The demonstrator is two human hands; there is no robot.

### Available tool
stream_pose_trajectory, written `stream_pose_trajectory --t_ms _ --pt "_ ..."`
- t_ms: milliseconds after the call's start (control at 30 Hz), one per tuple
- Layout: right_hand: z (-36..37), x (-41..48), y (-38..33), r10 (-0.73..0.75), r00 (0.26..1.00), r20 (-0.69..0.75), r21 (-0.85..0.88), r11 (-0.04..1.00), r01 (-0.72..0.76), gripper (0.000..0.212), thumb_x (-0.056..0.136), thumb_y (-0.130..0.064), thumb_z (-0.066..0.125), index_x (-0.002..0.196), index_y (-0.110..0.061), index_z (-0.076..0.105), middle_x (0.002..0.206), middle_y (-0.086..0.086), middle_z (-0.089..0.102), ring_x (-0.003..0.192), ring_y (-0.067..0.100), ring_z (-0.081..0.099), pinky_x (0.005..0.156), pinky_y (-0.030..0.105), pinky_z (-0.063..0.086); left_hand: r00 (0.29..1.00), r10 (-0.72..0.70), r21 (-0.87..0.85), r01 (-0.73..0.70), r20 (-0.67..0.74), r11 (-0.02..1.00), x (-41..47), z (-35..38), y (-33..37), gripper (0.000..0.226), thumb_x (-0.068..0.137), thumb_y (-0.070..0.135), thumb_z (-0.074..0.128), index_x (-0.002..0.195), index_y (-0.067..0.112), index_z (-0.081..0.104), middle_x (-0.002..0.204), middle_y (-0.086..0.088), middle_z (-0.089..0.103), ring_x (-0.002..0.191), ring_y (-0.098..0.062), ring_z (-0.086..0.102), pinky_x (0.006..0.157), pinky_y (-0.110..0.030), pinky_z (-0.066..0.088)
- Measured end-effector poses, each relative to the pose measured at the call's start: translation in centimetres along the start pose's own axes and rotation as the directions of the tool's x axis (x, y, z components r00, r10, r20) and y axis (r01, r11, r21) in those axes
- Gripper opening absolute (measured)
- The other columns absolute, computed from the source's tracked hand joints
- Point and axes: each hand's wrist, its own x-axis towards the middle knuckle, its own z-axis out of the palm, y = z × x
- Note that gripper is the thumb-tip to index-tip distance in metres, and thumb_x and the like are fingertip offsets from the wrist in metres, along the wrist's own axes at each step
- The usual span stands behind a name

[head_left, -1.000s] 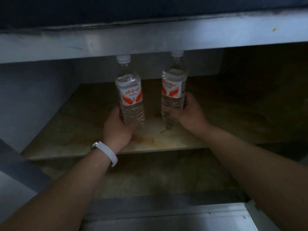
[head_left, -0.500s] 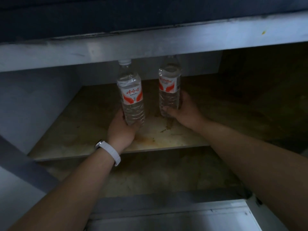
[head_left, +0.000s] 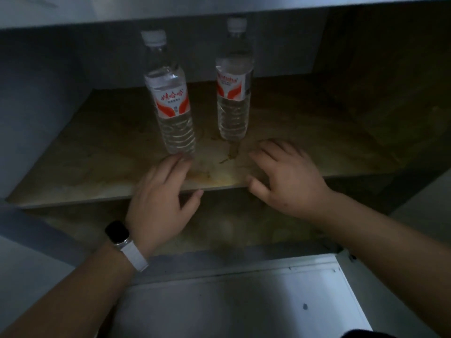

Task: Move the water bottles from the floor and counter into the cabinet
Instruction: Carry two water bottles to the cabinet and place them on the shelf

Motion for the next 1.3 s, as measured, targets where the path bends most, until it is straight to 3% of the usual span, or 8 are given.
stream_pose_trajectory --t_ms 133,300,433,667,1067,1300 --pt "-1.9 -2.2 -0.3 -0.033 0.996 0.084 -0.018 0.999 0.035 0.054 0.092 -0.057 0.042 0.13 -0.022 0.056 0.137 0.004 0.055 0.131 0.027 0.043 0.106 0.043 0.034 0.998 0.038 0.043 -0.04 0.041 0.998 -0.9 -1.3 1.7 0.052 0.089 0.039 0.061 0.135 0.014 0.057 0.141 -0.011 0.053 0.123 -0.033 0.05 0.094 -0.049 0.047" --pt "-7.3 -5.5 -1.1 -0.027 0.976 0.216 -0.016 0.999 0.031 0.057 0.089 -0.054 0.048 0.131 -0.017 0.058 0.136 0.01 0.057 0.127 0.034 0.048 0.105 0.045 0.033 0.983 0.101 0.048 -0.11 0.153 0.993 -2.2 -6.3 5.0 0.051 0.09 0.036 0.06 0.133 0.008 0.061 0.136 -0.015 0.057 0.122 -0.038 0.054 0.098 -0.054 0.046" --pt "-13.9 -7.5 -1.9 -0.033 0.972 0.232 0.046 0.999 0.023 0.052 0.085 -0.05 0.057 0.121 -0.013 0.064 0.13 0.012 0.061 0.12 0.037 0.054 0.1 0.047 0.041 0.973 0.096 0.021 -0.103 0.211 0.994 -2.5 -12.5 8.4 0.05 0.09 0.033 0.062 0.132 0.006 0.063 0.138 -0.017 0.058 0.129 -0.04 0.051 0.103 -0.053 0.044" --pt "-27.2 -9.5 -2.7 -0.015 0.975 0.224 0.123 0.992 -0.013 0.048 0.084 -0.049 0.054 0.117 -0.016 0.065 0.121 0.006 0.063 0.113 0.034 0.057 0.103 0.048 0.041 0.947 0.115 0.03 -0.13 0.301 0.991 -0.7 -24.8 14.5 0.05 0.091 0.037 0.052 0.133 0.01 0.063 0.142 -0.015 0.056 0.134 -0.038 0.048 0.103 -0.053 0.044" --pt "-48.0 -10.7 -2.7 0.036 0.986 0.162 0.062 0.997 -0.047 0.053 0.085 -0.051 0.051 0.124 -0.017 0.064 0.129 0.006 0.061 0.121 0.033 0.055 0.105 0.048 0.042 0.934 0.28 0.055 -0.298 0.222 0.953 5.5 -41.2 22.6 0.048 0.093 0.04 0.048 0.129 0.014 0.066 0.138 -0.013 0.06 0.13 -0.035 0.053 0.103 -0.054 0.044" --pt "-55.8 -13.4 -5.5 0.211 0.971 0.111 -0.074 0.976 -0.204 0.055 0.09 -0.055 0.044 0.134 -0.025 0.055 0.136 0.001 0.057 0.128 0.028 0.05 0.11 0.044 0.036 0.89 0.43 -0.036 -0.43 0.15 0.902 7.9 -46.6 23.7 0.048 0.093 0.041 0.05 0.132 0.015 0.063 0.138 -0.011 0.06 0.132 -0.032 0.052 0.104 -0.053 0.046"
